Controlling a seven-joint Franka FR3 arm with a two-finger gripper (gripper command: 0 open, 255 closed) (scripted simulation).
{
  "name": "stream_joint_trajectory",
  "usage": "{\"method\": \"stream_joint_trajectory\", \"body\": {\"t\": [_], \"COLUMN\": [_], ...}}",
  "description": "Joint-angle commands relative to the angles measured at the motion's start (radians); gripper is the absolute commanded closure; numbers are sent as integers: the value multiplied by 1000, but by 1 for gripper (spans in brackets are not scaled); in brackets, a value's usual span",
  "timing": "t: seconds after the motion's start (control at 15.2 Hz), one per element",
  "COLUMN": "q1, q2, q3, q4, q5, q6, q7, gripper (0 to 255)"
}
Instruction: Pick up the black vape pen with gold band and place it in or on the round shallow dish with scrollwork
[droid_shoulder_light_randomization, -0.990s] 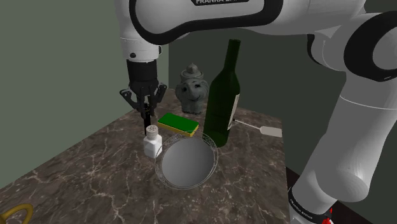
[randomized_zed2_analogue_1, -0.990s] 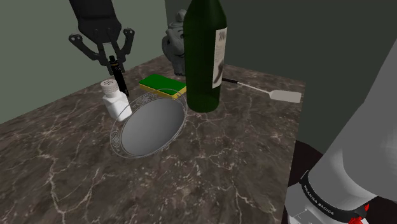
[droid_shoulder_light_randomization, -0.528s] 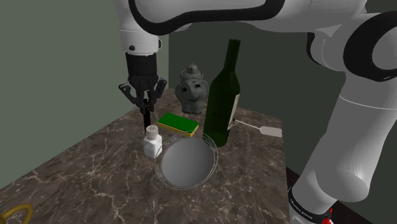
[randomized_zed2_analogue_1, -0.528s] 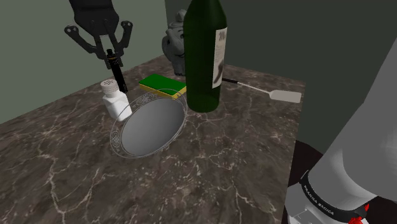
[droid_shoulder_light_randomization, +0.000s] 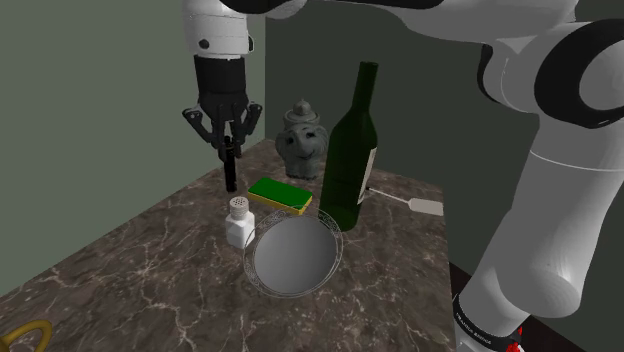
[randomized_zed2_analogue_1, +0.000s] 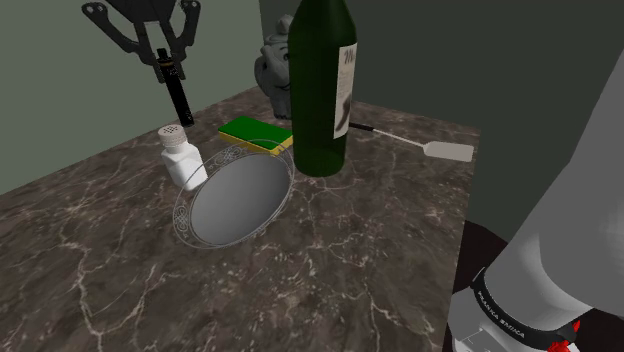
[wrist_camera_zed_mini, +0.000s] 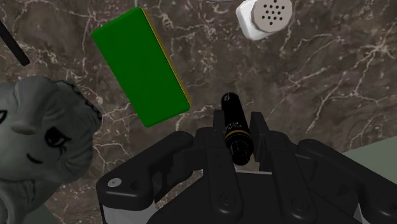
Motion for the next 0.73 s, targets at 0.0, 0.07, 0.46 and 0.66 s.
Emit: {"method": "stream_joint_trajectory", "body": {"t": [0.0, 0.07, 0.46, 0.66], "q1": [4, 6, 26, 39], "q2": [10, 15, 54, 79], "q3": [1, 2, 6, 8], "q4": [42, 62, 196, 267], "q5": [-5, -7, -28, -40], "q6": [-34, -49, -147, -196], "q7": [2, 3, 15, 21], "gripper": [255, 255, 255, 255]}}
